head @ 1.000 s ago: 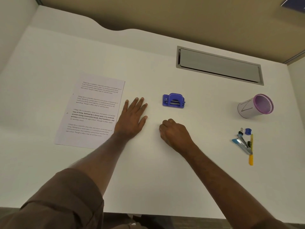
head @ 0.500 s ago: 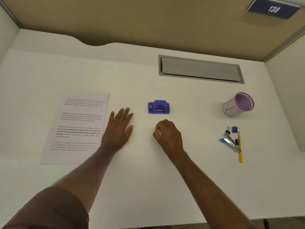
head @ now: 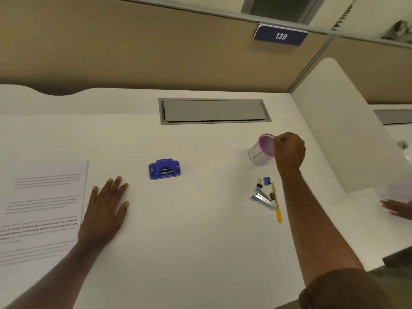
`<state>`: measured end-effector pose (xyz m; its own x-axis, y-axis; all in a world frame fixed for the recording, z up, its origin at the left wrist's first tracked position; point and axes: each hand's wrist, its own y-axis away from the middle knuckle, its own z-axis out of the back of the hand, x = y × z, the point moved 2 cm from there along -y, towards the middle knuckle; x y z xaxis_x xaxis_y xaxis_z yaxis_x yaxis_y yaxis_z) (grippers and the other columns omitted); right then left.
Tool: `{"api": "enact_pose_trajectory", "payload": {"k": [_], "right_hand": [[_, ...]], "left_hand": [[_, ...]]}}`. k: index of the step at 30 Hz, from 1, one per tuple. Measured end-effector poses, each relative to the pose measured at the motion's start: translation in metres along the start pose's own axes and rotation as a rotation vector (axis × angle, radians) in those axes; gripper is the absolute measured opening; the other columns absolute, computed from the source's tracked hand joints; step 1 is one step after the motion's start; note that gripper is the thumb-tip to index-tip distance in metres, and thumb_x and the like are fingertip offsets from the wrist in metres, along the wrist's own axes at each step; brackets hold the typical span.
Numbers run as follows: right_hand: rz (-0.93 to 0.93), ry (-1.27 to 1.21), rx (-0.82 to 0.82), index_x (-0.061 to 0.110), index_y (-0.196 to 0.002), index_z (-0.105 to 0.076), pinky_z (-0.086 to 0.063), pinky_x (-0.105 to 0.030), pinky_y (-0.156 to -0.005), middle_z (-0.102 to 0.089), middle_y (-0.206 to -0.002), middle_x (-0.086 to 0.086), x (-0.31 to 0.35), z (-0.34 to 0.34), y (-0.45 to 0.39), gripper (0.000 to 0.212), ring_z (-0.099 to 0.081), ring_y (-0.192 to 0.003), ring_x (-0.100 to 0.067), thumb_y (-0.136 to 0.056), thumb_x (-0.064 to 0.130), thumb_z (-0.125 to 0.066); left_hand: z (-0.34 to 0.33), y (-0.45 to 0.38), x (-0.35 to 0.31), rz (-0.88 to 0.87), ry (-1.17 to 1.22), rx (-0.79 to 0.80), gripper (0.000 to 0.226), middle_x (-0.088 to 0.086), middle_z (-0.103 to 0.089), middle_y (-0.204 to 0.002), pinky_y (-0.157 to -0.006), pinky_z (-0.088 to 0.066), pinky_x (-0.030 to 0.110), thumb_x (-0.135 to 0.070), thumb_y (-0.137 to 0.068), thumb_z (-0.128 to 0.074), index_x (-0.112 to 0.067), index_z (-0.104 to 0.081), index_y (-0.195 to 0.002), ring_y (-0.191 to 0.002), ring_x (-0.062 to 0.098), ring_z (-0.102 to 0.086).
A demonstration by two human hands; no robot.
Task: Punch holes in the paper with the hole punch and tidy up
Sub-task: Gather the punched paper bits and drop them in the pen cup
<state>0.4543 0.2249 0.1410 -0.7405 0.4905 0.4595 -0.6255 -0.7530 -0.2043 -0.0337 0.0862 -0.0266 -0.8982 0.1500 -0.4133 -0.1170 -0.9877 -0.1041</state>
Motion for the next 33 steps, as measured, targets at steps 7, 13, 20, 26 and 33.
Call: {"api": "enact_pose_trajectory", "payload": {"k": [7,13,20,26,33], "right_hand": [[-0.015,0.016,0.148,0.006,-0.098,-0.079,-0.054,-0.034,-0.074,-0.076,-0.095,-0.019,-0.011,-0.007,-0.030,0.026,-0.070,-0.088,-0.038,-0.087,0.012,-0.056],[-0.011,0.021,0.195,0.006,-0.101,-0.079,-0.059,-0.042,-0.079,-0.076,-0.098,-0.019,-0.014,-0.012,-0.031,0.022,-0.070,-0.092,-0.037,-0.085,0.016,-0.067],[0.006,-0.038,0.210,0.007,-0.095,-0.080,-0.052,-0.033,-0.074,-0.077,-0.095,-0.014,-0.017,-0.013,-0.035,0.017,-0.071,-0.091,-0.033,-0.085,0.011,-0.067],[-0.012,-0.041,0.268,0.001,-0.106,-0.077,-0.045,-0.029,-0.073,-0.075,-0.104,-0.021,-0.016,-0.015,-0.044,0.026,-0.069,-0.099,-0.036,-0.093,0.017,-0.061],[0.133,-0.022,0.243,0.016,-0.140,-0.058,-0.049,-0.042,-0.104,-0.060,-0.141,-0.014,-0.017,-0.019,-0.017,0.050,-0.053,-0.132,-0.033,-0.098,0.043,-0.055]], "left_hand": [[-0.007,0.001,0.009,-0.004,-0.029,0.020,0.062,0.000,-0.029,-0.167,-0.128,-0.012,0.050,-0.042,-0.099,-0.032,-0.018,-0.036,-0.156,-0.155,0.022,-0.024],[-0.008,0.001,0.010,-0.004,-0.022,0.008,0.061,-0.001,-0.029,-0.167,-0.128,-0.012,0.050,-0.042,-0.100,-0.032,-0.019,-0.036,-0.156,-0.155,0.020,-0.024],[-0.007,0.000,0.009,-0.008,-0.022,0.004,0.061,0.000,-0.030,-0.166,-0.127,-0.014,0.052,-0.042,-0.100,-0.032,-0.017,-0.039,-0.155,-0.155,0.022,-0.025],[-0.007,0.000,0.008,-0.012,-0.023,0.012,0.061,0.001,-0.030,-0.166,-0.127,-0.013,0.051,-0.042,-0.100,-0.031,-0.017,-0.039,-0.155,-0.155,0.023,-0.026],[-0.007,0.000,0.009,-0.009,-0.018,0.013,0.061,0.001,-0.029,-0.166,-0.128,-0.013,0.051,-0.042,-0.100,-0.031,-0.016,-0.039,-0.155,-0.155,0.023,-0.025]]}}
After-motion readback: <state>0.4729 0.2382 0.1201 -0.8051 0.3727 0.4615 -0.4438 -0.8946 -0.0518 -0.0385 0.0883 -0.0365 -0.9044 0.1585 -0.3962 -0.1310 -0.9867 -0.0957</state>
